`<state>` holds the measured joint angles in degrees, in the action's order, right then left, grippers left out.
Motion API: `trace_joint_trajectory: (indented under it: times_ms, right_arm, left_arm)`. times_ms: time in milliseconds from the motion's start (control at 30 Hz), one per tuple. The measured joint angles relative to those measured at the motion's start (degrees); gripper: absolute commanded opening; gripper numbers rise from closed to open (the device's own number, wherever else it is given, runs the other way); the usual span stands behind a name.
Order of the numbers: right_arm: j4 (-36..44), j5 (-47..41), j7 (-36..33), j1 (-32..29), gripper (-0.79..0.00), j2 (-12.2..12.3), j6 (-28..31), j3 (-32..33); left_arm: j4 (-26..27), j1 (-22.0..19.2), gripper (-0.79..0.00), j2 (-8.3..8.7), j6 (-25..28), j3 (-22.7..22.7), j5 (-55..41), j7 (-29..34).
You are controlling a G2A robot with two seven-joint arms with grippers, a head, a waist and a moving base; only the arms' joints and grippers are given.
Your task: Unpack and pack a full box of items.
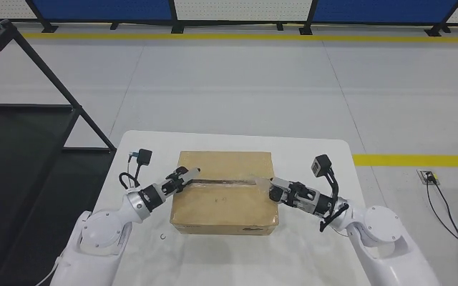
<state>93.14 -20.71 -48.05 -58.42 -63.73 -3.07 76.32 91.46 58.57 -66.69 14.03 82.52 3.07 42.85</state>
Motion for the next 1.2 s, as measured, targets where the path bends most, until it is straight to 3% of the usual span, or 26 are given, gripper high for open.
trace_joint_trajectory:
  times_ms: [567, 633, 767, 867, 1200]
  right_arm:
    - [1.5, 0.1, 4.9, -1.8, 0.000, 0.3, 0.4, 2.2]
    - [2.1, 1.3, 8.0, -2.5, 0.000, 0.3, 1.9, 2.9]
    - [4.1, 4.7, 12.3, -6.5, 0.000, 0.5, 10.7, 4.9]
    - [3.7, 1.4, 13.2, -9.2, 0.000, 0.5, 16.3, 7.3]
    - [3.5, -0.8, 13.3, -9.7, 0.000, 0.5, 17.4, 7.8]
  left_arm:
    - [0.9, 0.4, 0.000, 0.55, -0.3, -0.7, -0.1, -0.5]
    - [0.9, 0.4, 0.000, 0.60, -0.4, -0.8, -0.2, -0.6]
    - [1.0, 0.4, 0.000, 0.72, -0.3, -0.9, -0.2, -0.9]
    - [1.0, 0.4, 0.000, 0.81, -0.3, -0.9, -0.4, -1.0]
    - [1.1, 0.3, 0.000, 1.07, -0.2, -1.2, -0.7, -1.3]
